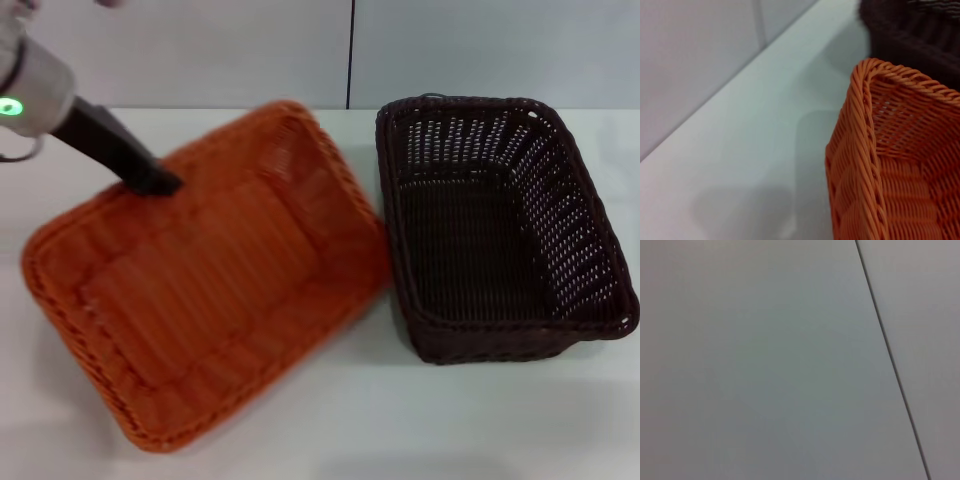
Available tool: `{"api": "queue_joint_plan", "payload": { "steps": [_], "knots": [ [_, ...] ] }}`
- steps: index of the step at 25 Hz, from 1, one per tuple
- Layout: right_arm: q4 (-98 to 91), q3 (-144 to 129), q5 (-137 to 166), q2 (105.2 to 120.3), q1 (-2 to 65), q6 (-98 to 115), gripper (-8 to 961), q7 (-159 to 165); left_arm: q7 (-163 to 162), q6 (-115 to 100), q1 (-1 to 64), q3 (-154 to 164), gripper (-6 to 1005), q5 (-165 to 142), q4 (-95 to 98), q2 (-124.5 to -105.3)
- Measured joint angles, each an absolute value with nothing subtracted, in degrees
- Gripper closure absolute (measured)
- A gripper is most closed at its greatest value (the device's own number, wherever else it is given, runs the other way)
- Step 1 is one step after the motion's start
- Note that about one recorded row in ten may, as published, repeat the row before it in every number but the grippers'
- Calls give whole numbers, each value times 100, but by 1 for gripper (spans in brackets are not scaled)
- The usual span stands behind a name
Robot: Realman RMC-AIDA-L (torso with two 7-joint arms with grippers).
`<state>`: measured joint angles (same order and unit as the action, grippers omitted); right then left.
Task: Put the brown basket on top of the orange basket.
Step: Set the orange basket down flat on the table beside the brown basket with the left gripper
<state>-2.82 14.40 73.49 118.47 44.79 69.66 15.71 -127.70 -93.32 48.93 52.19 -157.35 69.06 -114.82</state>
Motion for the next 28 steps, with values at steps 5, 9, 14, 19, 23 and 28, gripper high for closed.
{"api": "queue_joint_plan", "payload": {
  "steps": [5,9,14,19,23,28],
  "knots": [
    [-273,1441,7354,11854,4489,6958,335,1605,-12182,-9247,5138,5403,830,-15412,6546,-11796],
    [-239,1441,7356,11856,4491,6943,336,1608,-11988,-9149,5223,5638,830,-15013,6210,-11800],
    [-219,1437,7366,11859,4486,6935,336,1600,-11821,-9011,5363,5782,829,-14666,5849,-11805],
    [-212,1432,7366,11865,4479,6934,336,1600,-11564,-8839,5501,5918,831,-14197,5442,-11809],
    [-211,1432,7366,11865,4476,6931,336,1590,-11442,-8725,5576,6089,833,-13921,5239,-11814],
    [-211,1433,7366,11865,4487,6926,336,1576,-11312,-8612,5767,6179,833,-13797,4884,-11826]
  ]
}}
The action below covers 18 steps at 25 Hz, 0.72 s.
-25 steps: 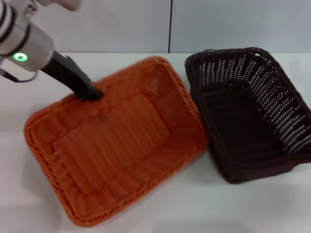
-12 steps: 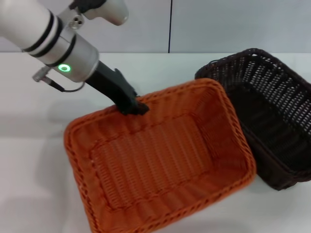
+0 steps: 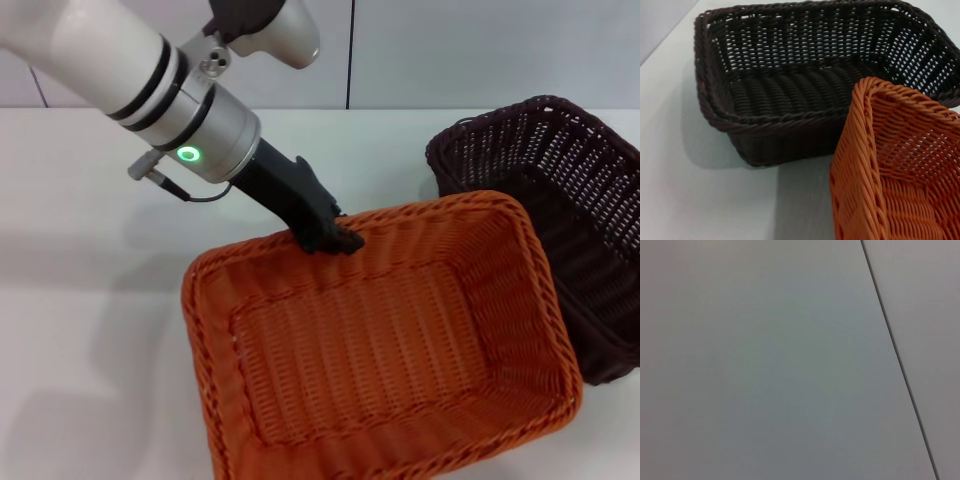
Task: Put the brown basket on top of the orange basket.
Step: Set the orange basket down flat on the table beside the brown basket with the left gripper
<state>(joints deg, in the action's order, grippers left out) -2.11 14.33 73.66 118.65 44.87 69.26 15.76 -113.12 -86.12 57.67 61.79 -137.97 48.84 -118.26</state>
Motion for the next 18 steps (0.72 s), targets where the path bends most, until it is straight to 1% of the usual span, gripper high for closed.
{"api": "queue_joint_plan", "payload": {
  "steps": [7,18],
  "knots": [
    [-215,1433,7351,11865,4484,6872,335,1573,-11494,-8116,5798,6331,829,-13800,4886,-11832],
    [-244,1446,7325,11856,4449,6793,335,1573,-11581,-8107,5754,6456,621,-13786,4957,-11830]
  ]
}}
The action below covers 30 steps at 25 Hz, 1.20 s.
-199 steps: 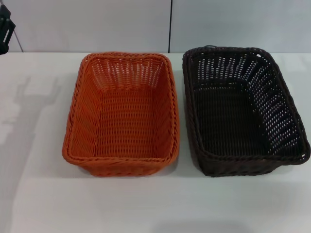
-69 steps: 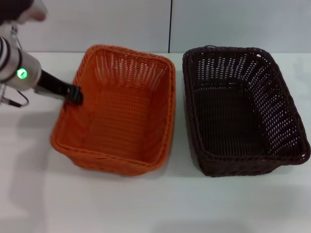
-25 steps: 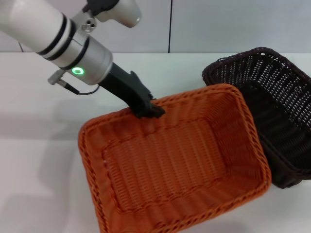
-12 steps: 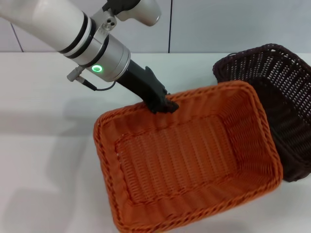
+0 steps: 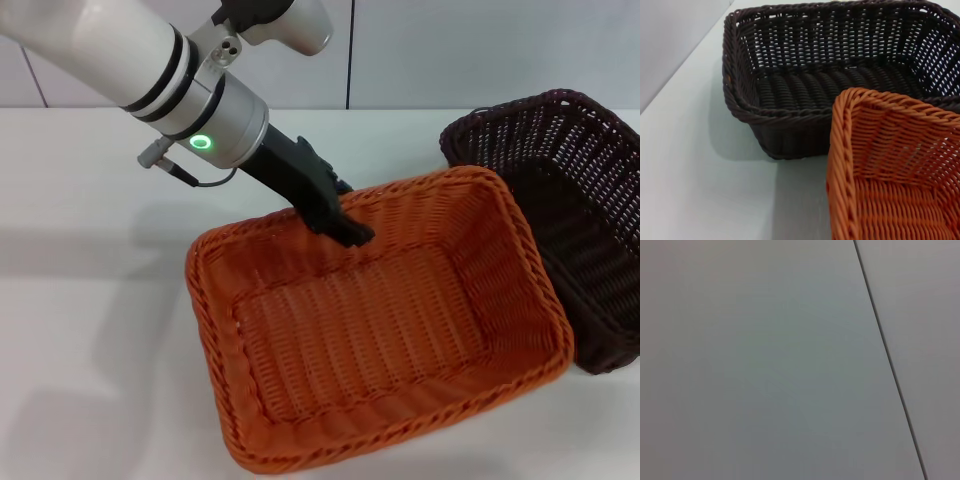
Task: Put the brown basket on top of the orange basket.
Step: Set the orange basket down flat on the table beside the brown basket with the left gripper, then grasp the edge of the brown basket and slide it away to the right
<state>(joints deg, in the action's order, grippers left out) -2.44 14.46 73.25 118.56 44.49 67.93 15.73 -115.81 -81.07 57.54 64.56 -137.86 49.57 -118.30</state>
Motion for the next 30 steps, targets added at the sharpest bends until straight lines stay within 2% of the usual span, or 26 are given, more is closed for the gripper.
{"api": "queue_joint_plan", "payload": {
  "steps": [8,11,17,19,25,27,30],
  "knots": [
    [-407,1428,7358,11841,4364,6793,336,1674,-11580,-7828,5360,6470,272,-13573,5476,-11836],
    [-591,1030,7563,11783,4316,6786,336,2046,-11541,-7462,5075,6466,158,-13360,5769,-11823],
    [-1836,-912,8775,11531,4173,6528,336,4836,-11312,-6615,4548,6492,138,-12588,6207,-11832],
    [-2482,-1656,9292,11434,4056,6542,335,5970,-10587,-5773,4083,6543,139,-11345,6294,-11835],
    [-4238,-3132,11471,11001,3826,7056,335,8835,-9022,-5058,3591,6650,144,-8909,5921,-11844],
    [-4637,-3110,12209,10924,3858,7474,335,9170,-7510,-5111,3437,6695,146,-7108,5335,-11849],
    [-5165,-3078,13216,10886,3898,8107,335,9304,-6660,-5203,3438,6707,148,-6184,4816,-11842]
  ]
}}
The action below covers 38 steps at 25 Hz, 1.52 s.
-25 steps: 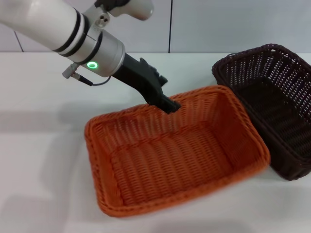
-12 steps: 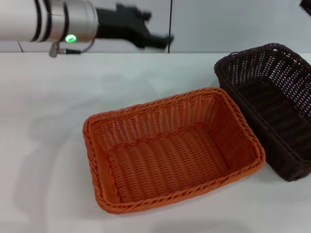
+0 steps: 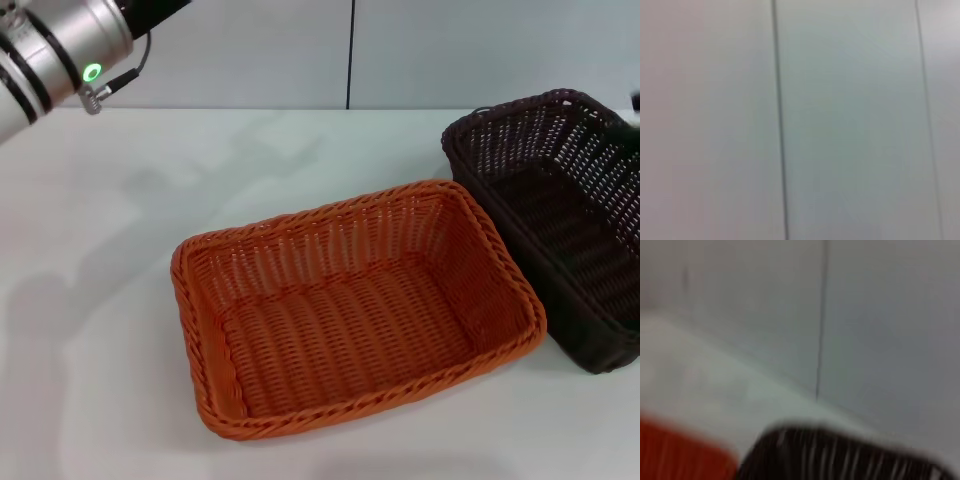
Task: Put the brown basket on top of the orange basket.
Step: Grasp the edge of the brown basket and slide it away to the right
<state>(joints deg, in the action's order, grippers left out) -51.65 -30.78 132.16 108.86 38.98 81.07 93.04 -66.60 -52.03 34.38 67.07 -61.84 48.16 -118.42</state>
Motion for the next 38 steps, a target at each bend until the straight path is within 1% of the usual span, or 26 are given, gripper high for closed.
{"api": "queue_joint_plan", "payload": {
  "steps": [3,9,14,20,25,30,38],
  "knots": [
    [-5533,-3067,14049,10885,3917,8658,335,9292,-6197,-5234,3537,6698,148,-5691,4330,-11826],
    [-5717,-3127,14981,10887,3895,9428,336,9081,-6140,-5260,3608,6745,148,-5519,4113,-11843],
    [-5622,-3414,15347,10963,3811,9705,335,8949,-6148,-5245,3621,6872,148,-5376,4104,-11857],
    [-5676,-3679,15353,11080,3638,10549,336,8631,-6016,-5154,3902,6855,148,-5121,3758,-11825],
    [-5687,-3684,15351,11098,3629,11197,335,8421,-5780,-4915,4121,6847,148,-5115,3643,-11821],
    [-5788,-3806,15343,11226,3639,11672,335,8275,-5753,-4714,4199,6696,148,-5076,3636,-11823],
    [-5787,-4632,15366,11522,3648,11847,337,8274,-5732,-4654,4232,6404,148,-5038,3631,-11822]
  ]
}}
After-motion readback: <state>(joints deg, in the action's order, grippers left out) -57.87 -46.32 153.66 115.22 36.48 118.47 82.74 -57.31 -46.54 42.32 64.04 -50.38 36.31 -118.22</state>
